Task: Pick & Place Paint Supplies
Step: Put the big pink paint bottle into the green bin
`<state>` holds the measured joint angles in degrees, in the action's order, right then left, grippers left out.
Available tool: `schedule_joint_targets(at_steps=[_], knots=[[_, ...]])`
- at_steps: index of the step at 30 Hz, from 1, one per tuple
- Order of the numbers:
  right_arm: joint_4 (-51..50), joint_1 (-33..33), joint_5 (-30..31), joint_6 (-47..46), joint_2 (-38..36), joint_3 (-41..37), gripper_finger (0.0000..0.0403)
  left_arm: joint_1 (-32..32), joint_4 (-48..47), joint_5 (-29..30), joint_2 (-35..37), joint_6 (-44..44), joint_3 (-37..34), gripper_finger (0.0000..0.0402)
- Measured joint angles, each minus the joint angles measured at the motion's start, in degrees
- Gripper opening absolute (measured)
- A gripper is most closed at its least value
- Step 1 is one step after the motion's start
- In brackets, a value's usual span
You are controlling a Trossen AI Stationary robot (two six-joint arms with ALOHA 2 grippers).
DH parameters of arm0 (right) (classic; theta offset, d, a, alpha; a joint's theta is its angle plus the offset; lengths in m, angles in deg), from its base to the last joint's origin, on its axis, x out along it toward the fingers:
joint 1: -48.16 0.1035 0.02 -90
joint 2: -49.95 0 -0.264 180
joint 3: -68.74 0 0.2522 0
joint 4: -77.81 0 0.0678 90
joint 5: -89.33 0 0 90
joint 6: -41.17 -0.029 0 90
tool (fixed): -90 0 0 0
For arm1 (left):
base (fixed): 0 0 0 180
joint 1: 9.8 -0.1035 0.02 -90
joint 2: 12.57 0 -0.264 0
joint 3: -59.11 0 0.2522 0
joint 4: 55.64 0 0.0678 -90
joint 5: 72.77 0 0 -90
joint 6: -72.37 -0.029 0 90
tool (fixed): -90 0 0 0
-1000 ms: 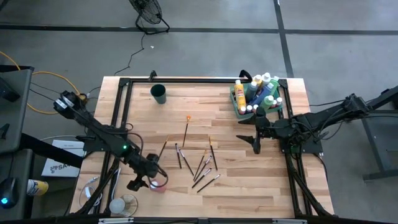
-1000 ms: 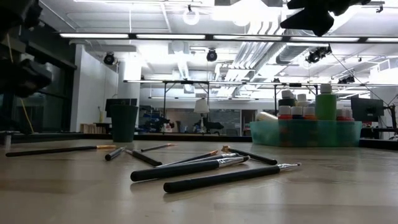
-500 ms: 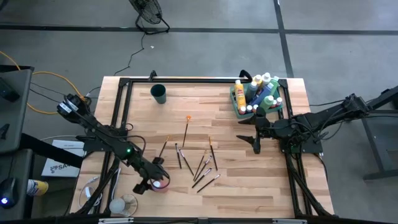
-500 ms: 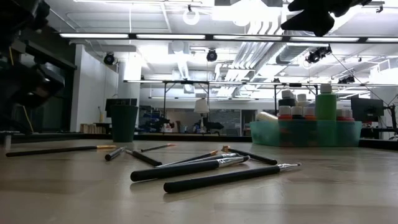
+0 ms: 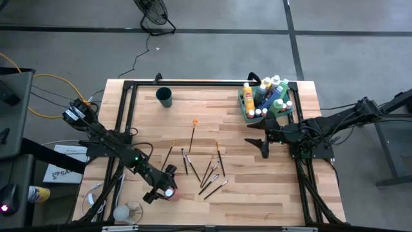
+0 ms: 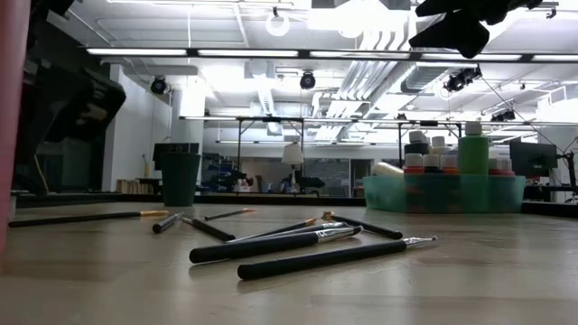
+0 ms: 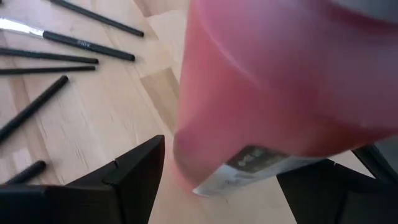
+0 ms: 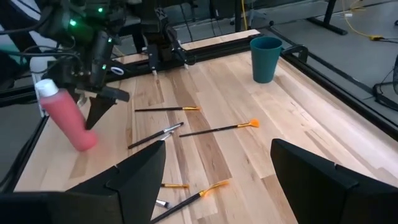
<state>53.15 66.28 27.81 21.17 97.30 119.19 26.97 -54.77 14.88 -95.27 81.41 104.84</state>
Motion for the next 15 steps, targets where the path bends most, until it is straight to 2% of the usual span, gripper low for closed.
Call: schedule_joint_targets(at_steps=[7,15], knots=[[0.0,0.0,0.1,-1.4,0.4,0.0,0.0286,0.0,6.8,0.8,-3.3,-4.2,0.0,0.0285],[-0.1,0.0,0.0,-2.9,2.3,0.0,0.0286,0.0,15.1,1.9,-7.5,-2.9,0.0,0.0285]])
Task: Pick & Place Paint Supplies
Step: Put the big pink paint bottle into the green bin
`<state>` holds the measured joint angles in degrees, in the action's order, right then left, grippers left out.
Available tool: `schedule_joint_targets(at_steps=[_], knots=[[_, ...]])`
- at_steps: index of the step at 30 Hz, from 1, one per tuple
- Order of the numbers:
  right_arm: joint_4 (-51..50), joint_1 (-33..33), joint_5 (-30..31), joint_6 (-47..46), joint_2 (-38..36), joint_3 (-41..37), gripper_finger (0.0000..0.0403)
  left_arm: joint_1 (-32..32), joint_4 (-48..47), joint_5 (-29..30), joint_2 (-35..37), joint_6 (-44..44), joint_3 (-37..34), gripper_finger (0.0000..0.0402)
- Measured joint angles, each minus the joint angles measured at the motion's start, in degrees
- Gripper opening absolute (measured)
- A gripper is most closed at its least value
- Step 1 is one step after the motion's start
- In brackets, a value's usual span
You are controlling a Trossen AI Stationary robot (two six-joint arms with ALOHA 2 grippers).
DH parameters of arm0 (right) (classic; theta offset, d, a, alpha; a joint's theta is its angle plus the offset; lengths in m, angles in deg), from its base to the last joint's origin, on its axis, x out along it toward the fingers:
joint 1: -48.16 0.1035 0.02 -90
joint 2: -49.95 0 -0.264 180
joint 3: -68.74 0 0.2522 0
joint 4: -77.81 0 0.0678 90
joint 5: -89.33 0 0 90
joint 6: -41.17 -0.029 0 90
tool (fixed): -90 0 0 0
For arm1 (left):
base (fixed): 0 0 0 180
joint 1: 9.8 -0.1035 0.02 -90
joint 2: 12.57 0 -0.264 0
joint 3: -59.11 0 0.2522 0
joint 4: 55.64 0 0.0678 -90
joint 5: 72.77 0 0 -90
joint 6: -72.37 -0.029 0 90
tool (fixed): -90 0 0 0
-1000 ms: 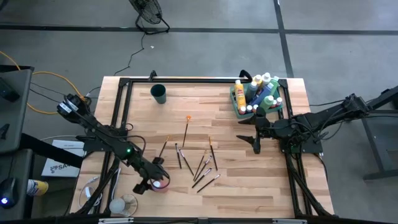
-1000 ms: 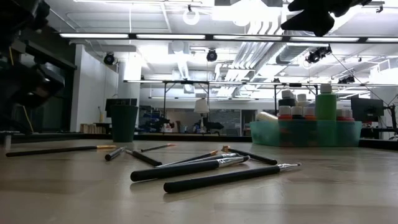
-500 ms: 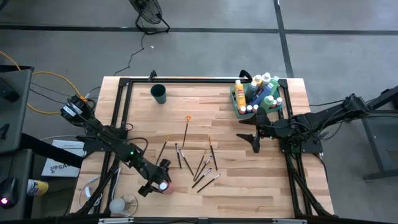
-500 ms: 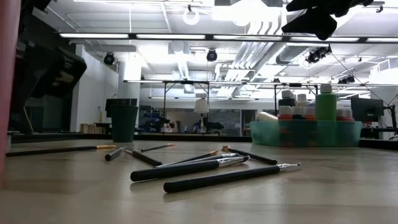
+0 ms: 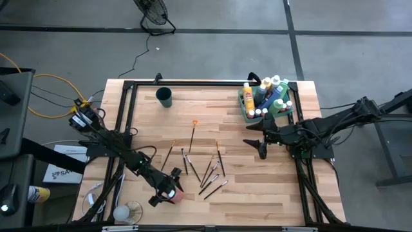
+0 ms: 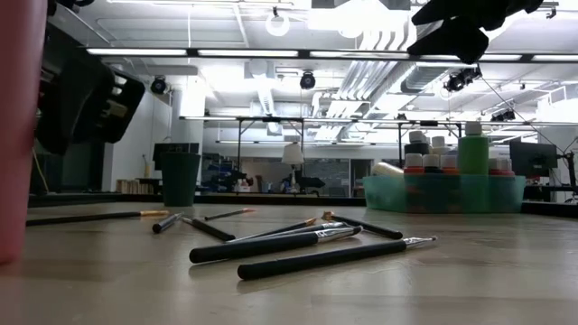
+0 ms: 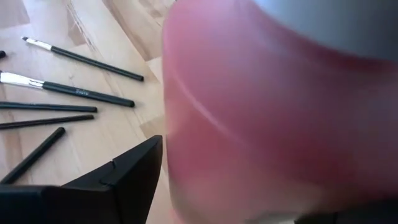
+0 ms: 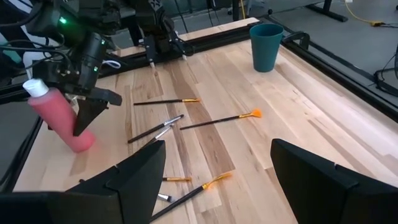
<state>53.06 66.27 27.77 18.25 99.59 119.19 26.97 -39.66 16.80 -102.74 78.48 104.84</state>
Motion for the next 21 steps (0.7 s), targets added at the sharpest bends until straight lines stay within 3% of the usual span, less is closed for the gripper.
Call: schedule_joint_targets(at_steps=[5,12,18,21], knots=[[1.5,0.0,-0.3,0.0,1.1,0.0,0.0286,0.0,1.0,2.9,-0.5,1.7,0.0,0.0263],[6.1,0.0,-0.5,0.2,1.8,0.0,0.0286,-0.1,3.2,10.5,-0.6,6.4,1.3,0.0163],[13.3,0.2,-3.7,0.2,2.7,0.0,0.0286,-1.0,1.8,22.0,-0.6,12.7,6.0,0.0162],[15.1,0.4,-4.9,0.5,4.3,1.3,0.0286,-3.8,-4.4,24.3,-0.4,15.2,10.8,0.0162]])
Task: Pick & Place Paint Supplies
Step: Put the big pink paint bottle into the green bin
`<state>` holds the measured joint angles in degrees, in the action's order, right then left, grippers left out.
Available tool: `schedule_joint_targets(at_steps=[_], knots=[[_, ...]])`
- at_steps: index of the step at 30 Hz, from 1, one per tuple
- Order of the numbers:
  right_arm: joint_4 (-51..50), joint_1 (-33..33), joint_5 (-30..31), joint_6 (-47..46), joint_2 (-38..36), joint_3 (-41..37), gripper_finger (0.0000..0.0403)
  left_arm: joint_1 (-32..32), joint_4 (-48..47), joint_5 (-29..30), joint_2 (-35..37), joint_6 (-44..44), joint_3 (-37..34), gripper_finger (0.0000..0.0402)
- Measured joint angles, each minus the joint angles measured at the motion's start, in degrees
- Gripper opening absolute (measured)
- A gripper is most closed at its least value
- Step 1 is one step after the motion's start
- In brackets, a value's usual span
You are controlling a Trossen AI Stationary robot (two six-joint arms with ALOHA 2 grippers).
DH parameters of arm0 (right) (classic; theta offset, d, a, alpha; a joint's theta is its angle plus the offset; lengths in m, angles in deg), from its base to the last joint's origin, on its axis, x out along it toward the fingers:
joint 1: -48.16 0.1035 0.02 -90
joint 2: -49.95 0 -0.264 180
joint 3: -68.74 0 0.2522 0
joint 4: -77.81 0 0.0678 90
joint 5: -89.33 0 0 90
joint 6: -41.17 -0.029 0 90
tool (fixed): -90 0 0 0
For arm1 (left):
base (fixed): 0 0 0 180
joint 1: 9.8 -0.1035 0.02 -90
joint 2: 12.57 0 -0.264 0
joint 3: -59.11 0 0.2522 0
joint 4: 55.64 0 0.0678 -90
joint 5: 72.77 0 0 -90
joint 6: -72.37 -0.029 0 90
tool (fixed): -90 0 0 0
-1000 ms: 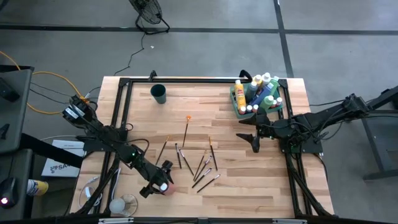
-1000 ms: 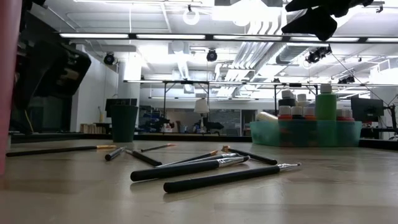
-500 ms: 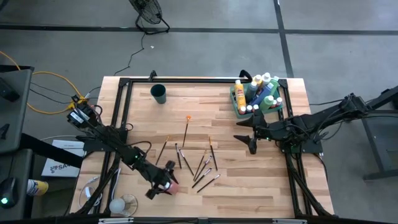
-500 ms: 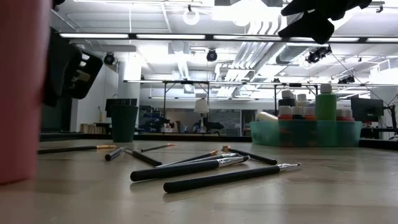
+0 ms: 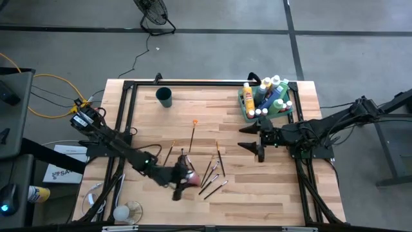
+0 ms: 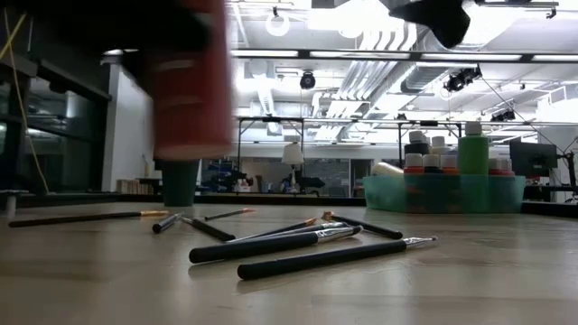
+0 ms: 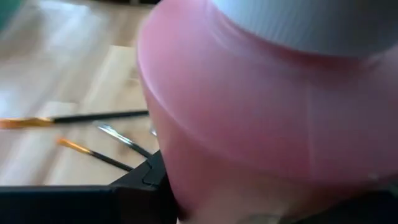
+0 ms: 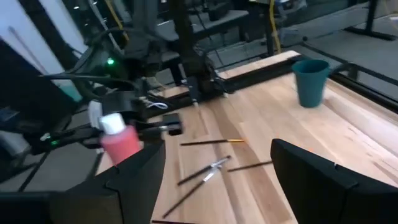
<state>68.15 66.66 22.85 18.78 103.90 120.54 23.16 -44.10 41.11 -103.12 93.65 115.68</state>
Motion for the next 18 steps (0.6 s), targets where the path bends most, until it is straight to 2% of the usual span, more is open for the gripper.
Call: schedule_joint_targets(at_steps=[7,10,13,18], knots=[[-0.9,0.0,-4.2,6.4,7.2,8.6,0.0286,-7.2,-28.5,-7.2,0.0,-5.3,16.6,0.0171],[-1.5,0.0,-4.5,10.6,10.5,12.6,0.0286,-9.7,-38.3,-8.1,0.0,-6.0,22.1,0.0170],[-4.7,0.0,-6.2,12.9,13.9,16.1,0.0286,-12.3,-44.1,-8.1,0.0,-6.1,26.3,0.0170],[-7.9,1.2,-9.0,13.5,18.6,18.9,0.0286,-15.9,-44.8,-7.9,-0.1,-5.8,31.3,0.0170]])
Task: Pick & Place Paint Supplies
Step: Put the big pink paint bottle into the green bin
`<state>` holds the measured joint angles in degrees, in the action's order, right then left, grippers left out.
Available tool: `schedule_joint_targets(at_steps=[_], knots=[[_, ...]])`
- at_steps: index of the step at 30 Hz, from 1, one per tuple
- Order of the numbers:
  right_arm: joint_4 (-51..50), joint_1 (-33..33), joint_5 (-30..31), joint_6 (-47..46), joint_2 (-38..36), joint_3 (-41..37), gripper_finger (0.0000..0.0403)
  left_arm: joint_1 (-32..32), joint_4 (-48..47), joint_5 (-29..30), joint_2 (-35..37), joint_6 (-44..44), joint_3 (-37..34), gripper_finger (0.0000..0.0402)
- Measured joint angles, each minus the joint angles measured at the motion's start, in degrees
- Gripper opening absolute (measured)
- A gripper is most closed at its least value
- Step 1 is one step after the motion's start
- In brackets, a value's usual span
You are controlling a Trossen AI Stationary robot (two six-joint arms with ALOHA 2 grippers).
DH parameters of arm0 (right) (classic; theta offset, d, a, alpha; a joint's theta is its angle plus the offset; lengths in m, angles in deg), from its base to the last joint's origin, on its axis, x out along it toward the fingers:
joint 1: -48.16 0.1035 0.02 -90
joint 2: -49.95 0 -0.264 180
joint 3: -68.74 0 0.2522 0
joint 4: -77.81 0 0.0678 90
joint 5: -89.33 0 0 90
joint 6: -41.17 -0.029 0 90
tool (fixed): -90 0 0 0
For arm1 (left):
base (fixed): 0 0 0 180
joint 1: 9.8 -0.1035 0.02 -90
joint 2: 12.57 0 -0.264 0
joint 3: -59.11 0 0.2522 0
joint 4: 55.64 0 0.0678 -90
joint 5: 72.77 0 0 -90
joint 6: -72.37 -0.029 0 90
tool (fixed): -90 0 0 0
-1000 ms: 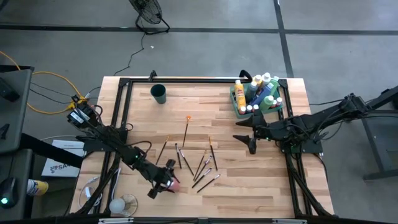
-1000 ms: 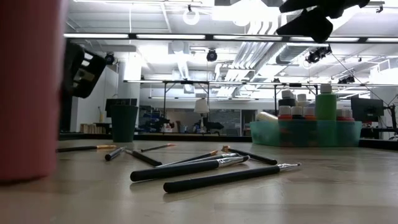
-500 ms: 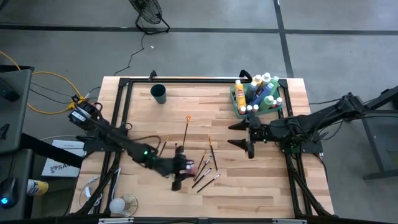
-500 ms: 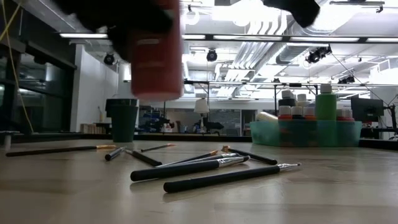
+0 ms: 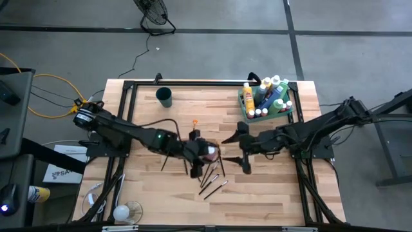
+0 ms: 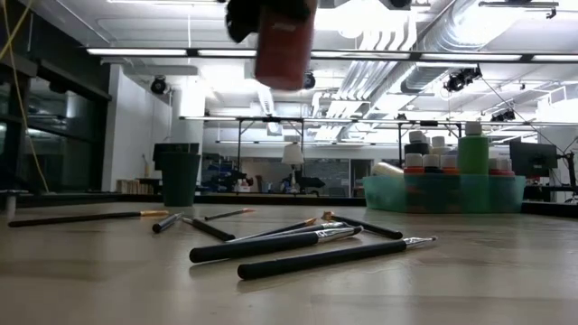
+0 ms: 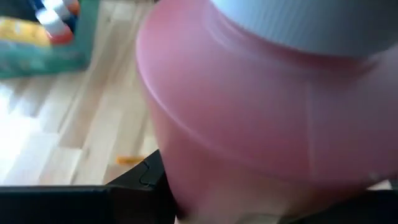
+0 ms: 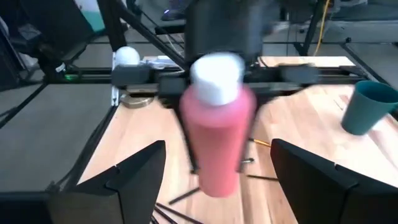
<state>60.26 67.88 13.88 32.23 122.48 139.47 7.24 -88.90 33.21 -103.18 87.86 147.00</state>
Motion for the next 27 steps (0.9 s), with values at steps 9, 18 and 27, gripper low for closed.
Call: schedule_joint_targets(at_steps=[9,18,27], knots=[[8.7,1.8,6.6,0.3,2.1,0.9,0.0286,-2.5,-0.1,-0.8,0.0,1.1,2.9,0.0170],[17.5,0.2,6.4,1.7,6.2,0.9,0.0286,-2.4,0.3,-1.1,0.0,1.6,2.9,0.0170],[21.4,-0.3,6.7,1.3,8.0,0.9,0.0244,-2.4,0.5,-2.0,0.0,1.9,2.9,0.0170]])
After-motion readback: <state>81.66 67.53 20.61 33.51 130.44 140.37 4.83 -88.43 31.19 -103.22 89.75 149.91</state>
